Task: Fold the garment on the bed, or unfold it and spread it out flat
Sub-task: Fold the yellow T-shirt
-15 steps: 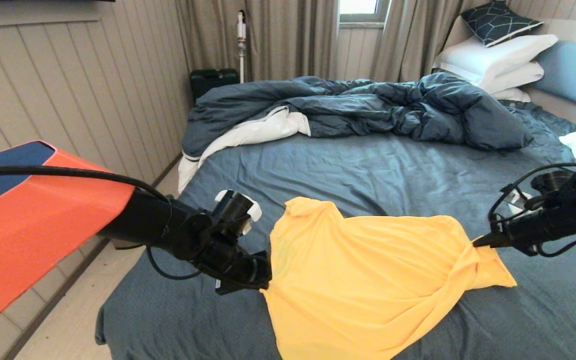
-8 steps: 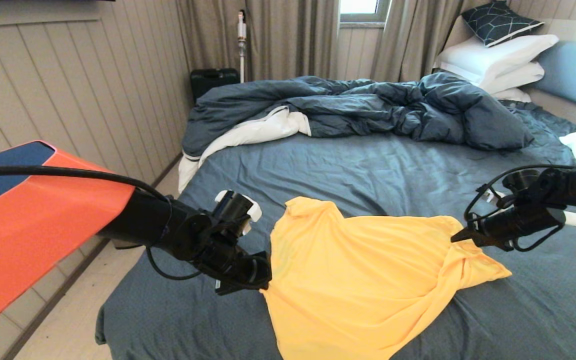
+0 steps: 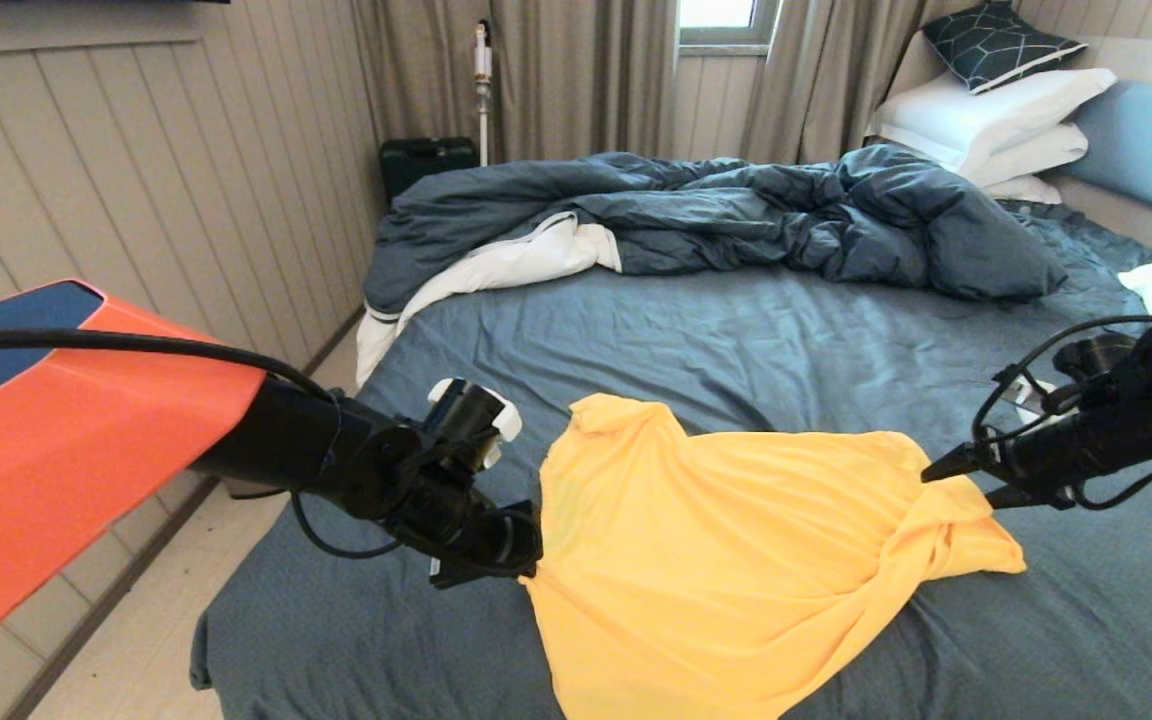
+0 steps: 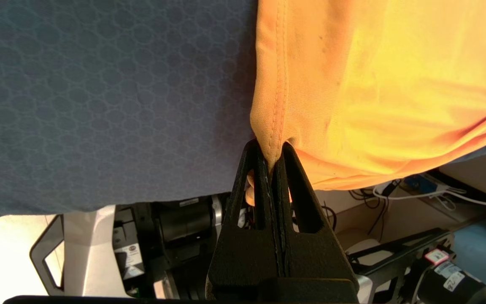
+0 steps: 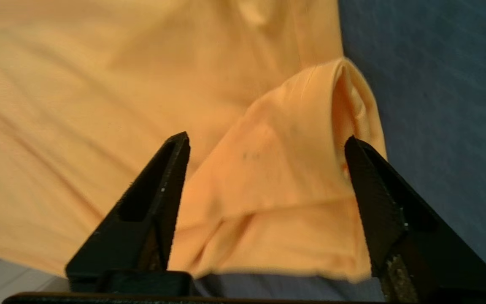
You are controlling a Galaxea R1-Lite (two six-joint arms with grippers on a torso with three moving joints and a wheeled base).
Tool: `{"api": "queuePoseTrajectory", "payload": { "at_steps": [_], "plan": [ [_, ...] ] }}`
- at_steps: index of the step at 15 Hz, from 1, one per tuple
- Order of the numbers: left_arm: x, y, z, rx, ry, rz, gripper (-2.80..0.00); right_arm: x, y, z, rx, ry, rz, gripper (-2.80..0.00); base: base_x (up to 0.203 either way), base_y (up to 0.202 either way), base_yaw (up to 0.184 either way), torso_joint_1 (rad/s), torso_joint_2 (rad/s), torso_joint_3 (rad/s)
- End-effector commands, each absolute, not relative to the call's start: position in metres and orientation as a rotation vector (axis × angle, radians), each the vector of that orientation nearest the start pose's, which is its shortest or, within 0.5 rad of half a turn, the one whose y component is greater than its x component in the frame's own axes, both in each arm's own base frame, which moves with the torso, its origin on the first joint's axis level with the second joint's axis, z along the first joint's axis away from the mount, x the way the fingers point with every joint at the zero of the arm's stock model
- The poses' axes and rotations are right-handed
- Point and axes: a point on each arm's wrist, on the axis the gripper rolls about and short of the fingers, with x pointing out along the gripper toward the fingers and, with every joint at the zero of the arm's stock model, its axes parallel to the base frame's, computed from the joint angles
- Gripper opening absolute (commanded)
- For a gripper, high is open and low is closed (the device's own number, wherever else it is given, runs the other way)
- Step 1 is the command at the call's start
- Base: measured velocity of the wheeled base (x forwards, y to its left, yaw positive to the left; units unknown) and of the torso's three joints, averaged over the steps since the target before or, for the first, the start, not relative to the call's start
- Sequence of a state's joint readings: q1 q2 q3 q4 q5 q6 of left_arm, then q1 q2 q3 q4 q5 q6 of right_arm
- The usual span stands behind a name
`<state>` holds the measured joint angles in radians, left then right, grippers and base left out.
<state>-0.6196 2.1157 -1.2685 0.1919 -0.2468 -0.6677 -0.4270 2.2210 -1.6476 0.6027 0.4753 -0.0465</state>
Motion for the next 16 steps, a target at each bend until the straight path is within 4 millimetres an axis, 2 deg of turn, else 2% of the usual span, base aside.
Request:
{"api": "queuePoseTrajectory", "payload": {
  "at_steps": [1,2,3,5,7,12,16],
  "plan": [
    [0.306,-0.225,0.089,-0.376,1.257,-0.399,-2.80,0.349,-0.163,0.145,0.453,1.002,0.057,0.00,0.000,0.000,0.000,0.000,0.00,0.000],
    [0.306,-0.225,0.088,-0.375,1.258,-0.398,-2.80,0.336,-0.165,0.153,0.448,0.987,0.058,0.00,0.000,0.000,0.000,0.000,0.00,0.000],
    [0.305,-0.225,0.088,-0.374,1.261,-0.397,-2.80,0.326,-0.168,0.156,0.450,0.984,0.053,-2.80,0.000,0.000,0.000,0.000,0.00,0.000],
    [0.305,-0.224,0.087,-0.375,1.265,-0.396,-2.80,0.320,-0.171,0.154,0.444,0.984,0.051,-2.80,0.000,0.000,0.000,0.000,0.00,0.000],
    [0.304,-0.224,0.090,-0.378,1.261,-0.396,-2.80,0.323,-0.175,0.143,0.437,1.008,0.062,-2.80,0.000,0.000,0.000,0.000,0.00,0.000],
    [0.301,-0.224,0.090,-0.377,1.263,-0.397,-2.80,0.326,-0.186,0.136,0.451,1.011,0.044,-2.80,0.000,0.000,0.000,0.000,0.00,0.000],
    [0.295,-0.225,0.092,-0.368,1.267,-0.406,-2.80,0.320,-0.182,0.139,0.455,1.017,0.044,-2.80,0.000,0.000,0.000,0.000,0.00,0.000]
  ]
}}
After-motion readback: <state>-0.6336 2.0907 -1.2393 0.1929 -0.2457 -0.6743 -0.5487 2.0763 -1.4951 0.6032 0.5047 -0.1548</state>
